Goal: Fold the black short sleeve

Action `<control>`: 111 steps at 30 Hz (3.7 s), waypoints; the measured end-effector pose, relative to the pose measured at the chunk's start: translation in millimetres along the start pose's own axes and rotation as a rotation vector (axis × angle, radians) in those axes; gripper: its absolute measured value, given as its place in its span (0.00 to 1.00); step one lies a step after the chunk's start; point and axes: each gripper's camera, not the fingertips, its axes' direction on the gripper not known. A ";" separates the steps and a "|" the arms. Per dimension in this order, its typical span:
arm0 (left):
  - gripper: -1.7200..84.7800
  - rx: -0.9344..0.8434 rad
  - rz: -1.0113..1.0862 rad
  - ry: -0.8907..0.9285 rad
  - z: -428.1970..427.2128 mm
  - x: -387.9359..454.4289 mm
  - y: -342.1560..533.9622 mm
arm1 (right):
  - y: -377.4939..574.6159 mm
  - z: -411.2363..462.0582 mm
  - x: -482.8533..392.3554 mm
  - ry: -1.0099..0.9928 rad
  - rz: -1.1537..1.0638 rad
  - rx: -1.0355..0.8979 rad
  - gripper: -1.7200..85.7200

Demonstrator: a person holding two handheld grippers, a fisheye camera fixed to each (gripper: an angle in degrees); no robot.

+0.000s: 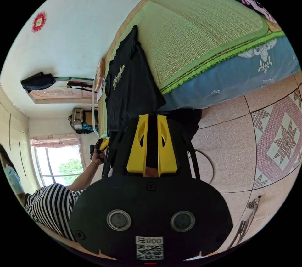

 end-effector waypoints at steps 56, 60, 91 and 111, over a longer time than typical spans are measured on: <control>0.03 0.121 0.024 0.607 66.6 -206.6 210.2 | 123.4 -155.4 204.8 -0.470 -0.009 0.134 0.02; 0.03 0.122 0.029 0.626 65.0 -221.8 233.2 | 148.1 -161.7 216.6 -0.489 -0.015 0.140 0.02; 0.03 0.157 0.120 0.748 45.9 -289.3 369.5 | 275.7 -196.4 255.5 -0.551 -0.140 0.183 0.02; 0.03 0.166 0.109 0.773 43.2 -301.4 395.5 | 279.8 -197.0 257.6 -0.558 -0.142 0.170 0.02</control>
